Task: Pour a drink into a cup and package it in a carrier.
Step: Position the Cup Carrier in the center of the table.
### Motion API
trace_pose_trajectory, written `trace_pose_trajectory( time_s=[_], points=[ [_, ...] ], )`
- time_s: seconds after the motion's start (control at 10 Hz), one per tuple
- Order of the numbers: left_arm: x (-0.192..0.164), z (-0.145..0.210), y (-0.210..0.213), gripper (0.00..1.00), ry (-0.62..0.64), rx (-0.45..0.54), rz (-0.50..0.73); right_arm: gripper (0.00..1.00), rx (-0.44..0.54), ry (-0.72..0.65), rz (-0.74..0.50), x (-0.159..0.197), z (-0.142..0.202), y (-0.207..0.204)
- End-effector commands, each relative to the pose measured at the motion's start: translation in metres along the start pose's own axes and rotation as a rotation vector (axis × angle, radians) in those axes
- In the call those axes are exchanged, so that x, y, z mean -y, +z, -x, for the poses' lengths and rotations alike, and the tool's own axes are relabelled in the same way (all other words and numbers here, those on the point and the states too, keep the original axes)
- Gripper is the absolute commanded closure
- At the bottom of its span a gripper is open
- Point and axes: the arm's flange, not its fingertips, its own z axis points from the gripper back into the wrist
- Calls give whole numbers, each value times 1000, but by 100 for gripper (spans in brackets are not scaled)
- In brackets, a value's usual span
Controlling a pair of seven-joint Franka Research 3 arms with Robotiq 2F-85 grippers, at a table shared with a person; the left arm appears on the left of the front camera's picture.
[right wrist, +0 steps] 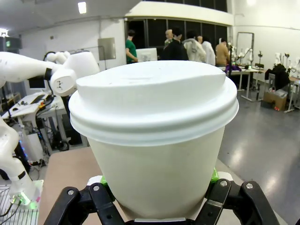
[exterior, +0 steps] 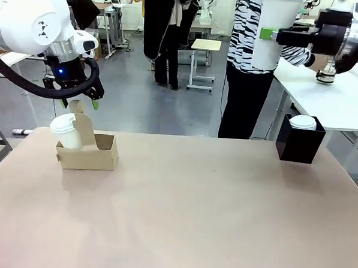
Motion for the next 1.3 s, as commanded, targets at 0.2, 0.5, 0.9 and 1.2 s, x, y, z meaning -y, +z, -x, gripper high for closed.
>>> trace_pose_trajectory(
  time_s=[0.2, 0.5, 0.9, 1.2],
  points=[
    [-2, -4, -4, 0, 70, -5, -44, 19, 6, 14, -1, 0, -5, -2],
    [-2, -4, -4, 100, 119, -3, -67, 19, 6, 14, -1, 0, -5, -2],
    [2, -6, -5, 100, 118, -26, -55, 19, 6, 14, -1, 0, -5, -2],
    [2, -5, -4, 100, 129, -32, -61, 19, 6, 14, -1, 0, -5, -2]
  ],
)
